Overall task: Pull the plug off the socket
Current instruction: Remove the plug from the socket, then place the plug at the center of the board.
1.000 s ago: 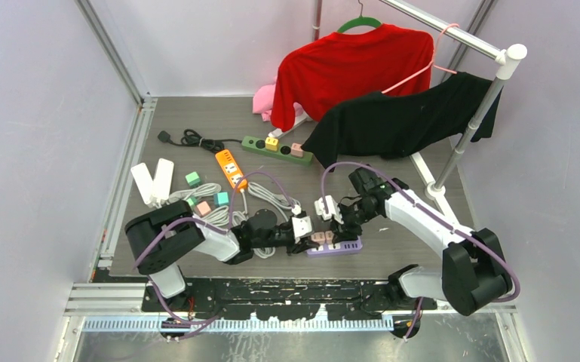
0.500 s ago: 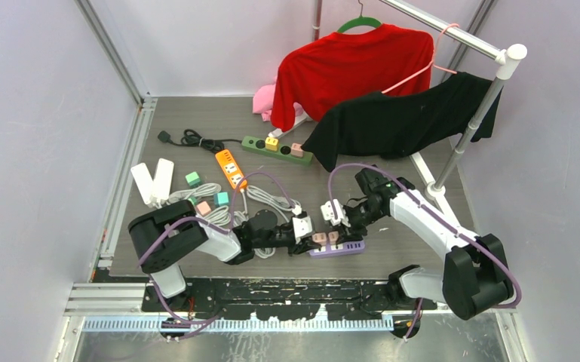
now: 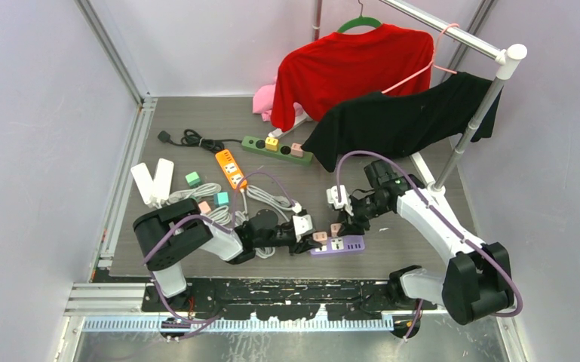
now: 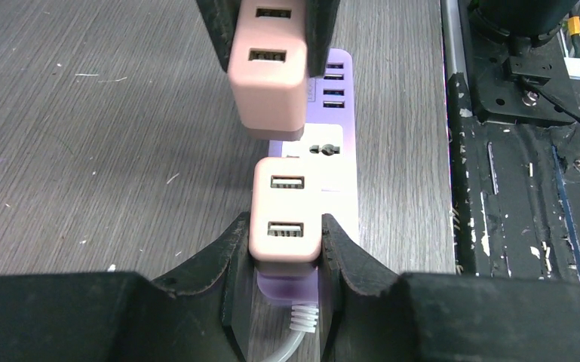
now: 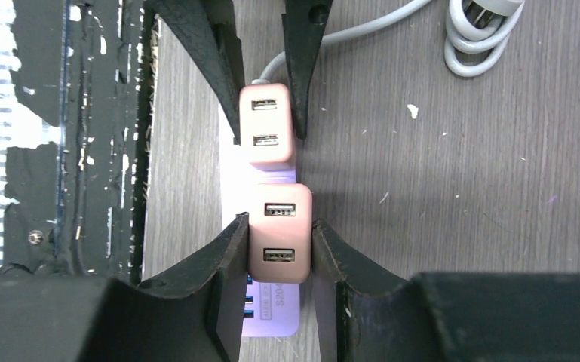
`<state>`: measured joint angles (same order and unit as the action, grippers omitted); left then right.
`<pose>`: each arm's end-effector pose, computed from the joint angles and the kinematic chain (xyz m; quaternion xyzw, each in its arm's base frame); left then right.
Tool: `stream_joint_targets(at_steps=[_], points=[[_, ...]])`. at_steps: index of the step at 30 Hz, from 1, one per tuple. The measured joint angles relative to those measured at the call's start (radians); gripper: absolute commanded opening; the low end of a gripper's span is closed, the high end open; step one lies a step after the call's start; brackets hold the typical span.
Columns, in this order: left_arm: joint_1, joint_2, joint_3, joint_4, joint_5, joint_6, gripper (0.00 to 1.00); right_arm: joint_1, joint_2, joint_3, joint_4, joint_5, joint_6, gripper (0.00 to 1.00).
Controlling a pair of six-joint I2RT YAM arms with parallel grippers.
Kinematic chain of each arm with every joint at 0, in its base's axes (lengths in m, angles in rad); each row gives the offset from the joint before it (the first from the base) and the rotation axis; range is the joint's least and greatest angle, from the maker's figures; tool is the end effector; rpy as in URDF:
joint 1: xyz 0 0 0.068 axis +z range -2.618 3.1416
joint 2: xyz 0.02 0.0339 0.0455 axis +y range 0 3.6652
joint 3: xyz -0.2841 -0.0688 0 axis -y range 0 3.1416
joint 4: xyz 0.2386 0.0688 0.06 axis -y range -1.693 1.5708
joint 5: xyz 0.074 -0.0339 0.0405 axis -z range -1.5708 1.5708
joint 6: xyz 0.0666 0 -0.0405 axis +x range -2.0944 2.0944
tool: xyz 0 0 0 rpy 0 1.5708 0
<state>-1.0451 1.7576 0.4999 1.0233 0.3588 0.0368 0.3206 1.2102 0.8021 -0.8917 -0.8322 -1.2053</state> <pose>0.1484 -0.3023 0.1525 0.4925 0.6051 -0.4171 0.4661 0.1690 0.1080 0.2252 -0.6658 0.6173 0.3091 0.2831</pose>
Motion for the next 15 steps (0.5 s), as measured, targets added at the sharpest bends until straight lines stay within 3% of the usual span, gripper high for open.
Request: stream_joint_targets(at_steps=[3,6,15], points=[[0.0,-0.002,-0.003,0.004,-0.004,-0.016,0.5,-0.01,-0.001,0.013,-0.045,-0.025,-0.011,0.01],[0.0,-0.033,-0.011,-0.034,-0.028,-0.067,0.7,-0.011,-0.001,0.04,-0.07,-0.054,0.024,0.01],[0.0,-0.305,0.018,-0.294,-0.087,-0.236,0.76,-0.051,-0.002,0.093,-0.043,-0.119,0.258,0.02]])
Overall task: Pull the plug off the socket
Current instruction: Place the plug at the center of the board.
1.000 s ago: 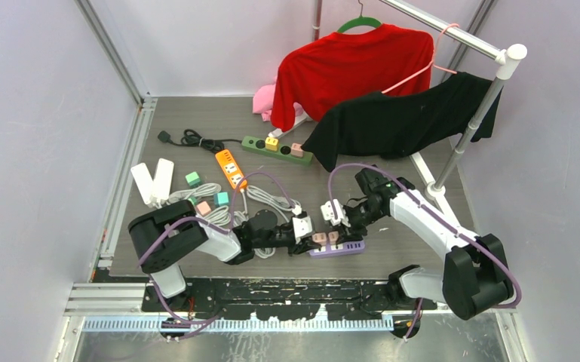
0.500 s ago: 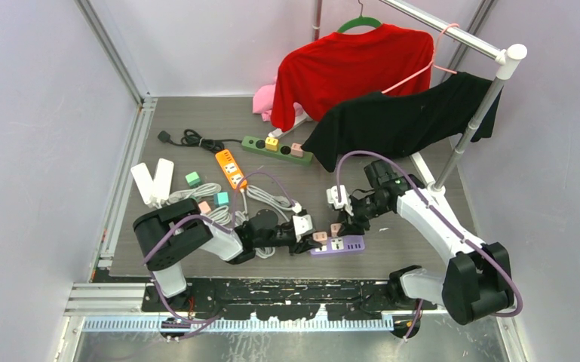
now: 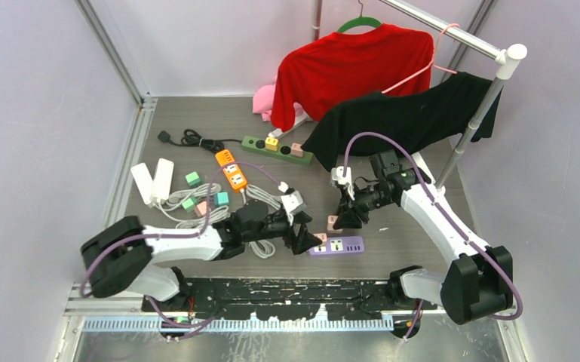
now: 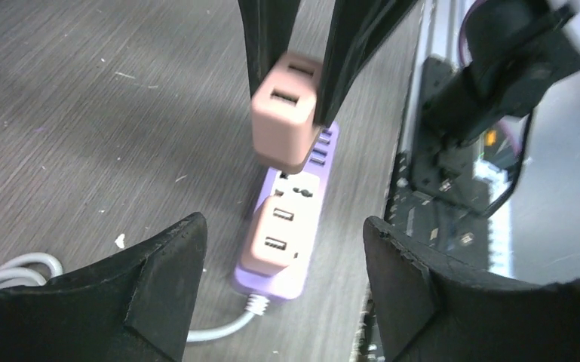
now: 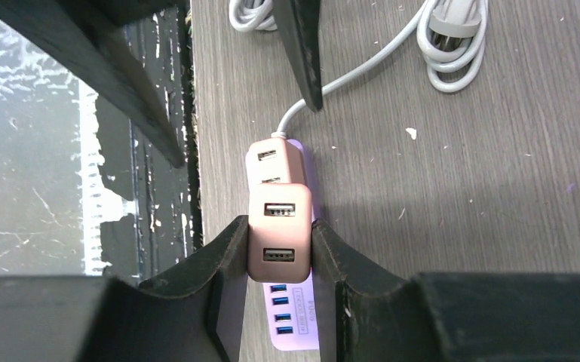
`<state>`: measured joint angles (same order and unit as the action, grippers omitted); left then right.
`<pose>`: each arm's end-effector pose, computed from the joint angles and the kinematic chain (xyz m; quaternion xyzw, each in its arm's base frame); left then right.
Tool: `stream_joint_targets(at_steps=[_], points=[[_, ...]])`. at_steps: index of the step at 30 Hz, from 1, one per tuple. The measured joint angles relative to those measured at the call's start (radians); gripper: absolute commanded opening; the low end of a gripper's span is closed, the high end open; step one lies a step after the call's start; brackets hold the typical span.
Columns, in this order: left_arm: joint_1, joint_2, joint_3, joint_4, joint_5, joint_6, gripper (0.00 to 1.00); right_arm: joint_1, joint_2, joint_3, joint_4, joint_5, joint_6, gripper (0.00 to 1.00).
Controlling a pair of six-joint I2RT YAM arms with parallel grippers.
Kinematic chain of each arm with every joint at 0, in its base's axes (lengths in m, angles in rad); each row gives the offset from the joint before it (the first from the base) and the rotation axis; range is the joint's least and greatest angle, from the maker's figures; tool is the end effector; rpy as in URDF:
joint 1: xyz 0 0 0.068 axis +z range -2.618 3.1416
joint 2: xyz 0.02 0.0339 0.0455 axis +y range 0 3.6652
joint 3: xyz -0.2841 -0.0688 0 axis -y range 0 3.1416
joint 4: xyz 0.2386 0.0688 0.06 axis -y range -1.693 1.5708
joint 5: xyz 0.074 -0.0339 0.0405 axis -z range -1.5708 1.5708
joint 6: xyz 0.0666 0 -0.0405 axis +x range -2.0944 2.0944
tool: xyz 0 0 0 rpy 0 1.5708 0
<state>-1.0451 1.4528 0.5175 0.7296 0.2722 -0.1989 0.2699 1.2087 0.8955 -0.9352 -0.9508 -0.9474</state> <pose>0.1409 -0.2786 0.2110 0.3937 0.6659 -0.4497 0.4466 0.1788 0.1057 0.2559 -0.5620 0.6780 0.3787 0.2847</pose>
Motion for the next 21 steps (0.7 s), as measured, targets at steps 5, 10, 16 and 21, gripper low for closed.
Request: stream_joint_targets(at_steps=[5,10,16,21], points=[[0.0,-0.209,0.126,-0.296,-0.04,-0.182,0.76,-0.006,0.0,0.0,0.005,-0.006,0.051,0.02],[0.0,-0.377,0.397,-0.584,-0.174,-0.399,0.79,-0.016,-0.001,0.0,0.008,-0.011,0.069,0.02],[-0.005,-0.387,0.836,-0.933,-0.41,-0.656,0.78,-0.052,-0.009,0.0,0.009,-0.027,0.083,0.02],[-0.029,-0.351,1.032,-1.112,-0.509,-0.753,0.79,-0.09,-0.009,0.0,0.009,-0.039,0.085,0.02]])
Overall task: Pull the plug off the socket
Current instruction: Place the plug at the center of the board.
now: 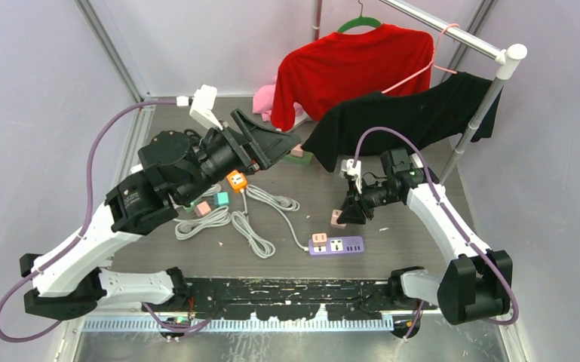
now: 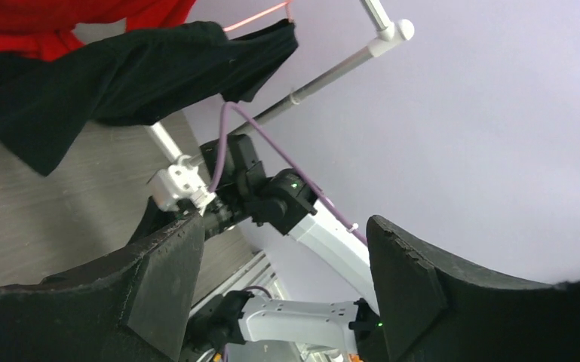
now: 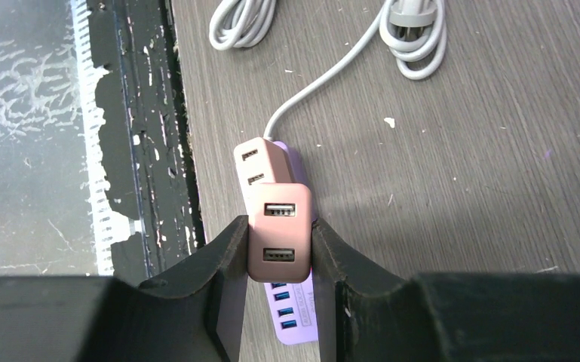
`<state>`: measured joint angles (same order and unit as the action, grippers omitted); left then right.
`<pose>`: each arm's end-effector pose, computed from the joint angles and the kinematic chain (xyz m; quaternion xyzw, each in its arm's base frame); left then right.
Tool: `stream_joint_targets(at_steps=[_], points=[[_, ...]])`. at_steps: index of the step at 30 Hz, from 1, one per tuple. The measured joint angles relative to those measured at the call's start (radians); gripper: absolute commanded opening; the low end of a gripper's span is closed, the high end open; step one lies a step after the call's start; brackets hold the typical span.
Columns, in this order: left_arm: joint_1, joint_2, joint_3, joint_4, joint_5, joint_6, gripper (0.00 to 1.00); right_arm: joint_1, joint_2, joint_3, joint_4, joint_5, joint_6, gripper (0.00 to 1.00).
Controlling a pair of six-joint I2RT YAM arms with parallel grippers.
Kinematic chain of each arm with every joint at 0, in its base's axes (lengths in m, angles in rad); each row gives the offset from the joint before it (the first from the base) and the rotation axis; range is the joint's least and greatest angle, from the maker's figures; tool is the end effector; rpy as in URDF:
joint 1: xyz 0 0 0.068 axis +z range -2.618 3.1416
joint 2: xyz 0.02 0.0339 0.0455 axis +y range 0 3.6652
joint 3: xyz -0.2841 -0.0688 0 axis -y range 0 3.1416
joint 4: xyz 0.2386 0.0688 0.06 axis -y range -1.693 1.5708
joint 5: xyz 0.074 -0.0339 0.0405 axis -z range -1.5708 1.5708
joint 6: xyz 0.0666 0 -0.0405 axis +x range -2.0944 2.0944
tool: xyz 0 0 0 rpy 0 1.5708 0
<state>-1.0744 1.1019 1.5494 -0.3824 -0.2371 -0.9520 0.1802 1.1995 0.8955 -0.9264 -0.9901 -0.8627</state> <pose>0.1182 -0.1853 0.5333 -0.0446 0.6829 -0.5721 0.4520 0.1862 0.0905 0.2599 -0.5018 0.7119 0.3913 0.2971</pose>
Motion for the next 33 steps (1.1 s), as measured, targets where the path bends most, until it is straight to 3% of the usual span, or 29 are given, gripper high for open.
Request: stream_joint_targets(at_steps=[9,18,21,25,29,33], points=[[-0.01,0.014,0.106,-0.193,-0.109,-0.013,0.79,-0.033,0.014,0.0,-0.001,-0.008,0.0,0.02],[-0.01,0.034,0.184,-0.229,-0.121,-0.01,0.8,-0.039,0.014,0.0,0.002,-0.024,0.021,0.02],[-0.01,-0.027,0.04,-0.146,-0.129,0.027,0.83,-0.039,0.014,0.0,0.032,-0.05,0.099,0.02],[-0.01,-0.198,-0.361,0.013,-0.124,0.153,0.87,-0.039,0.013,-0.003,0.137,-0.085,0.296,0.01],[-0.01,-0.337,-0.743,0.224,-0.045,0.278,0.91,-0.039,0.013,-0.031,0.325,-0.093,0.595,0.01],[-0.01,-0.362,-0.959,0.426,0.069,0.323,0.92,-0.039,0.016,-0.061,0.469,-0.094,0.856,0.01]])
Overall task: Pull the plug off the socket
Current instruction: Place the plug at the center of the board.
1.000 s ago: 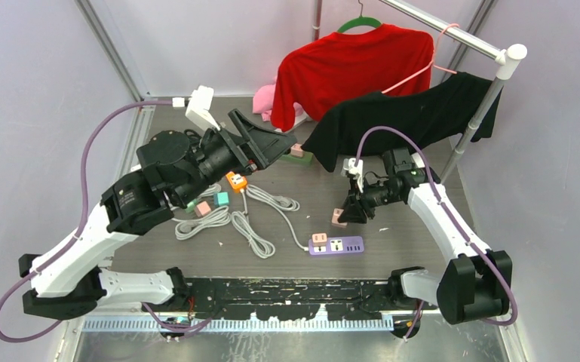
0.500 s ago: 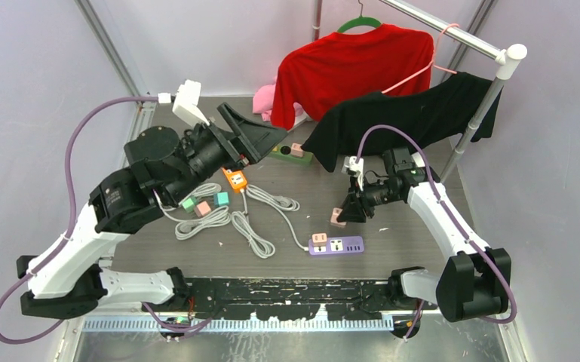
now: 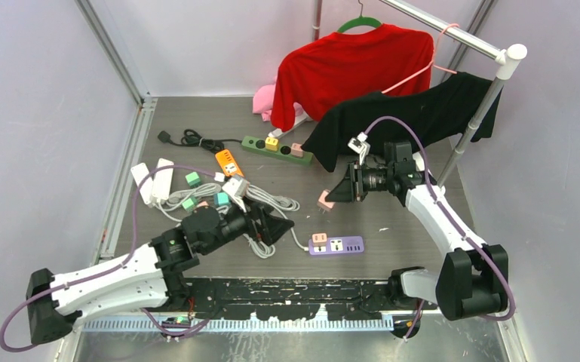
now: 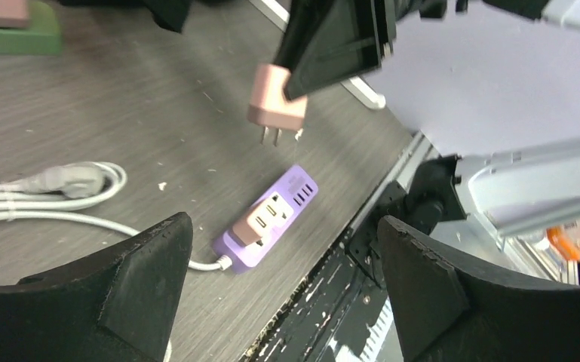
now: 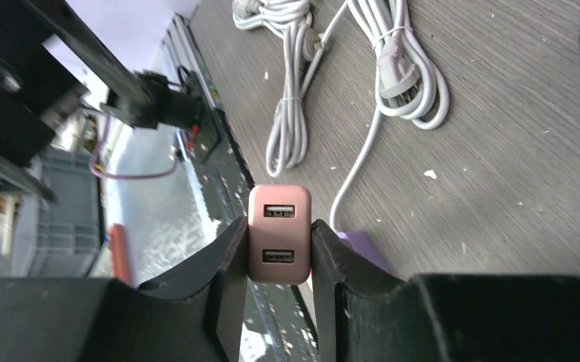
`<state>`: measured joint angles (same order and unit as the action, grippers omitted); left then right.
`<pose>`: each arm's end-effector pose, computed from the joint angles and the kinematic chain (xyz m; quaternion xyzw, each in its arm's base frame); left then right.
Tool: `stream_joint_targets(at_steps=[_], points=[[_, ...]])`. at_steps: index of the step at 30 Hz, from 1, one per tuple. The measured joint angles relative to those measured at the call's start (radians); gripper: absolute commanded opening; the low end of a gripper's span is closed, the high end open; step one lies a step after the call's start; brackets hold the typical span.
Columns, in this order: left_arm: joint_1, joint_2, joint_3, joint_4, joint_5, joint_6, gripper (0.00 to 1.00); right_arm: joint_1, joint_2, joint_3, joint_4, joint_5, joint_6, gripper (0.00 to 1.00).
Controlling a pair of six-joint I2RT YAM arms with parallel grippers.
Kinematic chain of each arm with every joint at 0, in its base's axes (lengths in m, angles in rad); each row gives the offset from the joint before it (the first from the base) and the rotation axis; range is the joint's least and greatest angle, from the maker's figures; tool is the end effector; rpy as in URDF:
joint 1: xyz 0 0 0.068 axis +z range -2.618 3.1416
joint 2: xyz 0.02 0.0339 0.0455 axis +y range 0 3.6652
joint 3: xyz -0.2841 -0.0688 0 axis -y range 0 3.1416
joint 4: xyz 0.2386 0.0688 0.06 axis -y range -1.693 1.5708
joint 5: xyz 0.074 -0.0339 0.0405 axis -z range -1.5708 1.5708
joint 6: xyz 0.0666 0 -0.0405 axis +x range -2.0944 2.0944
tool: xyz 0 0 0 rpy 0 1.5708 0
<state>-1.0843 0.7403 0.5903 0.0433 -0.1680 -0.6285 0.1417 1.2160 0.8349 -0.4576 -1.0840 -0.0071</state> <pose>0.1006 -0.1663 0.3139 0.1128 0.7347 -0.4623 0.4835 0.2247 0.0915 0.2686 -0.2436 0.7840 0.5012 0.2735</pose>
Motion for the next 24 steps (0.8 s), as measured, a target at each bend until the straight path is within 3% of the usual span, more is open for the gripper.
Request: stream_joint_targets(at_steps=[5,9,18,24], points=[[0.0,0.126,-0.079,0.212,0.102,0.019,0.92,0.0,0.043,-0.008,0.138,-0.012,0.268,0.01],[0.0,0.238,-0.083,0.312,0.081,0.008,0.92,0.003,0.08,-0.023,0.205,-0.014,0.411,0.01],[-0.042,0.448,0.24,0.04,-0.171,-0.046,0.9,0.025,0.134,-0.023,0.223,-0.009,0.516,0.02],[-0.084,0.565,0.377,-0.087,-0.295,-0.047,0.88,0.031,0.134,-0.023,0.218,-0.009,0.519,0.03]])
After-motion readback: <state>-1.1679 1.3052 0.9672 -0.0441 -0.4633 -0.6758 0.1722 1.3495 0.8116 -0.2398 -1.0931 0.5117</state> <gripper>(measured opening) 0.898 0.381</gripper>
